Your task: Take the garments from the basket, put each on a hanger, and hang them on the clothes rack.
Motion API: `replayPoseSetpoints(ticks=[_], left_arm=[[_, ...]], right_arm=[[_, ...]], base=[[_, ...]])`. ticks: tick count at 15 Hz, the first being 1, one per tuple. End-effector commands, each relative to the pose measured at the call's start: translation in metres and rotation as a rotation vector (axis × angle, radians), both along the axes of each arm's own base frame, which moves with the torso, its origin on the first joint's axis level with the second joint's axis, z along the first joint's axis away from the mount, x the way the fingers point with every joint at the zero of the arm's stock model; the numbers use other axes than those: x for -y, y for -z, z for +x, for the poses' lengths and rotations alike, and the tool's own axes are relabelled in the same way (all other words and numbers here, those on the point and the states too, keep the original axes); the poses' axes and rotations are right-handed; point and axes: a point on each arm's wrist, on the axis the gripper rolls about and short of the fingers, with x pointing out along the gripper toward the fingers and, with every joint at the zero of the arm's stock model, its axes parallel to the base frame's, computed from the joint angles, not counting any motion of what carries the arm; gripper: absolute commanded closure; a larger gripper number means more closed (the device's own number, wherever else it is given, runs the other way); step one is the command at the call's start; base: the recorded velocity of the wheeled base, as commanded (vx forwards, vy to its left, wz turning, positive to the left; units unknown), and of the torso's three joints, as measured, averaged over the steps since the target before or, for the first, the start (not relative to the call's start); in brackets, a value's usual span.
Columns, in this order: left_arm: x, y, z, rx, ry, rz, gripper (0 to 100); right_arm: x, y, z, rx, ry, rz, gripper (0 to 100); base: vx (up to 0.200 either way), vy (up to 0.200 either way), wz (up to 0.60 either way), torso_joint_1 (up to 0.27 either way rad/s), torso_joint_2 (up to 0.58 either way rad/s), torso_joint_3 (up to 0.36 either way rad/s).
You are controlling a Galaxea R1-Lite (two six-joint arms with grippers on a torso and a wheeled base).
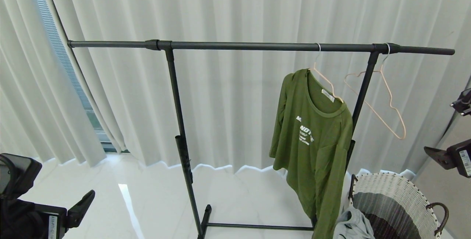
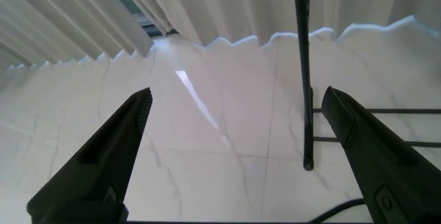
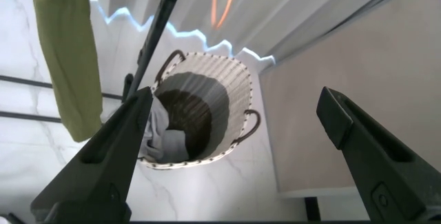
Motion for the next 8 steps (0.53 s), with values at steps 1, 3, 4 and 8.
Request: replayPoseSetpoints(ticks=[1, 3, 4, 8], left_arm=[[-0.0001, 0.0014, -0.0002, -0.006, 0.0, 0.0, 0], [0.0001, 0.0013, -0.0004, -0.005, 0.002, 0.002, 0], [0.0001, 0.0013, -0.0004, -0.005, 0.002, 0.002, 0], [0.0002, 0.0008, -0.0003, -0.003, 0.003, 0.002, 0]], right_arm=[[-0.0003, 0.0007, 0.0008, -0.004, 0.0, -0.001, 0], [-0.0003, 0.0007, 0.0008, -0.004, 0.0, -0.001, 0], [-0.0004, 0.001, 0.0011, -0.007, 0.0, -0.002, 0], [-0.0003, 0.0043, 0.0006, -0.017, 0.0, -0.005, 0]], base=[[0.0, 0.0, 0.0, -0.193, 0.5, 0.31], [0.0, 0.0, 0.0, -0.19, 0.5, 0.307], [0.0, 0.0, 0.0, -0.168, 0.49, 0.315], [0.0, 0.0, 0.0, -0.162, 0.48, 0.315]])
